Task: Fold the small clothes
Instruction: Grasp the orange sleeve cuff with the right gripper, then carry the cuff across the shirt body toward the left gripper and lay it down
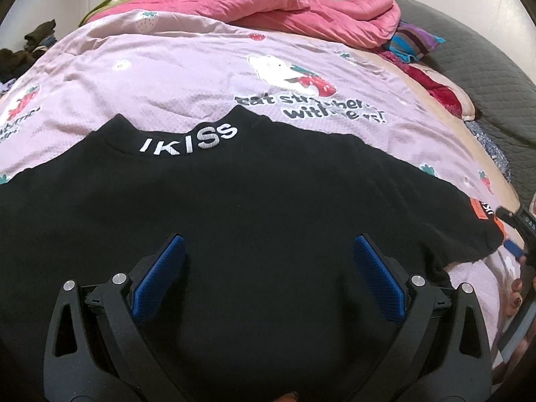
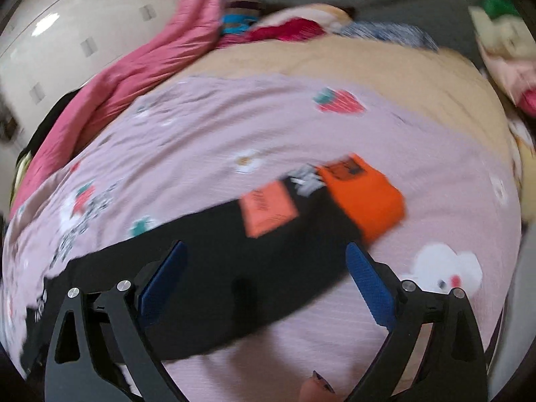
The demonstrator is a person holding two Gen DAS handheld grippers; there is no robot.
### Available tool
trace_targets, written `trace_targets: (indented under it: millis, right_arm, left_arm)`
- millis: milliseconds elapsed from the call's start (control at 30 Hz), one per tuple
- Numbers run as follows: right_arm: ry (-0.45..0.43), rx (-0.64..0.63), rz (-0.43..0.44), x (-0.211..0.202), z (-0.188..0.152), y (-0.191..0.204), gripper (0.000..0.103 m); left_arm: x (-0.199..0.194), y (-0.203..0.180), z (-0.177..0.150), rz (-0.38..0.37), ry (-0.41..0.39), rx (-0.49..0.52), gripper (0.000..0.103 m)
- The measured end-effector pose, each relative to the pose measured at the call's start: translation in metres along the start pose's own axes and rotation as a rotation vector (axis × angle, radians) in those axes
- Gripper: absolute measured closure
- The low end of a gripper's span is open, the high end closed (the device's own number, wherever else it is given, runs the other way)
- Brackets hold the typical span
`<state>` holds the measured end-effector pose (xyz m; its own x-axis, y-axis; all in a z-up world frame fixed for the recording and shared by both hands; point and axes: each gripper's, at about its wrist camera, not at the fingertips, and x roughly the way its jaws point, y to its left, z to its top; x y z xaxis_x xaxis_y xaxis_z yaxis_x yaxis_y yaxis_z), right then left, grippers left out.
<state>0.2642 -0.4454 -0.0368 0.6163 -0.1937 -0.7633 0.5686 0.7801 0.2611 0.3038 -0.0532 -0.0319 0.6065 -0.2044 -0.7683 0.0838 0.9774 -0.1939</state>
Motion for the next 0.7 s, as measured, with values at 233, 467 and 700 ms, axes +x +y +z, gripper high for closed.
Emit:
trace_targets:
  millis: [233, 467, 700]
  right_arm:
    - [0.055, 0.098, 0.063, 0.023, 0.006, -0.030, 0.008]
    - [0.015, 0.278, 0.180, 0.037, 0.016, -0.039, 0.065]
    - [-0.049, 0.335, 0.397, 0.011, 0.010, -0.019, 0.086]
  left_arm:
    - [0.001, 0.006, 0.000, -0.018, 0.005, -0.031, 0.009]
    - [-0.014, 0.014, 0.005, -0.065, -0.004, -0.087, 0.009]
    - [-0.044, 0.021, 0.013, -0.071, -0.033, -0.112, 0.009]
